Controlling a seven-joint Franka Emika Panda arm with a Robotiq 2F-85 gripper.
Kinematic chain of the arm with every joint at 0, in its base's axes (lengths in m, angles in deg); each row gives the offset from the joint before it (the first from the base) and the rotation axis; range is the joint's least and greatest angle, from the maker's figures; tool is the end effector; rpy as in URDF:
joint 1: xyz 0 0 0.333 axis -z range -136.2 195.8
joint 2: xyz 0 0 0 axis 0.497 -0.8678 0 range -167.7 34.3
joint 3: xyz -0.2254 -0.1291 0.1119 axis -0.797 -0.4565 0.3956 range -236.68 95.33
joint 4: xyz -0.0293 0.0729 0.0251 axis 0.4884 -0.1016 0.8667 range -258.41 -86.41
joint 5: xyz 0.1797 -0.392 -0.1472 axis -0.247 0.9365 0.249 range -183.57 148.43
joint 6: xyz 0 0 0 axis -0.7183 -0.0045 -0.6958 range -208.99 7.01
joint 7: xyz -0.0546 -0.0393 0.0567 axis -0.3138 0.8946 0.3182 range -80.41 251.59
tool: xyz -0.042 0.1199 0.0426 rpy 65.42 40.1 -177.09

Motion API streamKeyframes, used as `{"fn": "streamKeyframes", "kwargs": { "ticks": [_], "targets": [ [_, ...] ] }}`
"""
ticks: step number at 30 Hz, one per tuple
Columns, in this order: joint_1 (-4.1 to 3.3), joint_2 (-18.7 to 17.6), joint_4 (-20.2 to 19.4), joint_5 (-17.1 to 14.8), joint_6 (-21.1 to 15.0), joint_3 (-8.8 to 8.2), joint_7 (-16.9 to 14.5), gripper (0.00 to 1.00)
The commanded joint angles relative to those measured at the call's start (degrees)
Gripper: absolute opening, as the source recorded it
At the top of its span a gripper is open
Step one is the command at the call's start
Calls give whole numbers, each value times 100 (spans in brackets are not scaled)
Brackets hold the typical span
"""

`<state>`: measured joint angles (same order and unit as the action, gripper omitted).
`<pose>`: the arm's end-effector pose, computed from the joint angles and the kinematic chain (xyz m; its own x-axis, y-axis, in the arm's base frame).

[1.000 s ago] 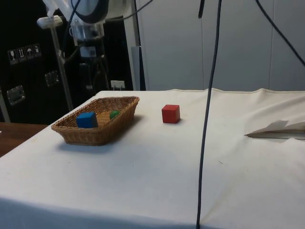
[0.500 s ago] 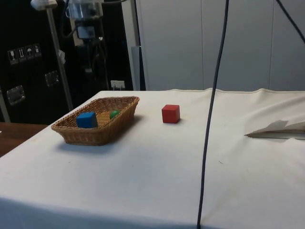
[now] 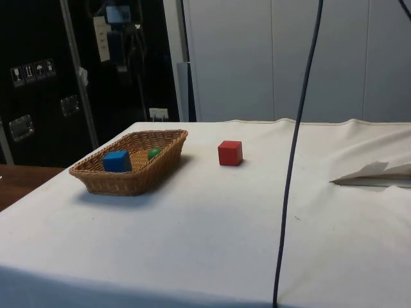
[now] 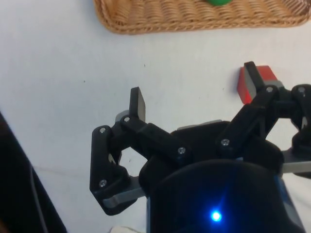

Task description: Place all non-red objects into the basket.

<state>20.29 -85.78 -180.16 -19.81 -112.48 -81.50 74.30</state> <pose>0.6994 -0.0070 0.3169 0.9855 0.1668 0.0293 0.1659 -0.9856 0.0328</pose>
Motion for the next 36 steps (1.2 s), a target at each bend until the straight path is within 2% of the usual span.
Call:
{"fn": "streamKeyframes", "kwargs": {
  "ticks": [1,6,7,8,12,14,15,18,20,33,36],
  "targets": [
    [-29,103,-52,52,40,0,29,100],
    [-40,372,-132,97,223,63,46,100],
    [-11,332,-92,52,241,74,0,100],
    [-40,413,-149,109,252,74,52,100],
    [-46,636,-275,166,338,149,92,100],
    [-46,710,-332,183,361,183,115,100],
    [-17,642,-275,132,361,183,57,100],
    [-46,802,-418,212,367,235,155,100],
    [-29,854,-476,218,367,269,178,100],
    [-11,842,-470,172,372,281,172,100],
    [-11,831,-481,172,355,281,258,100]
  ]
}}
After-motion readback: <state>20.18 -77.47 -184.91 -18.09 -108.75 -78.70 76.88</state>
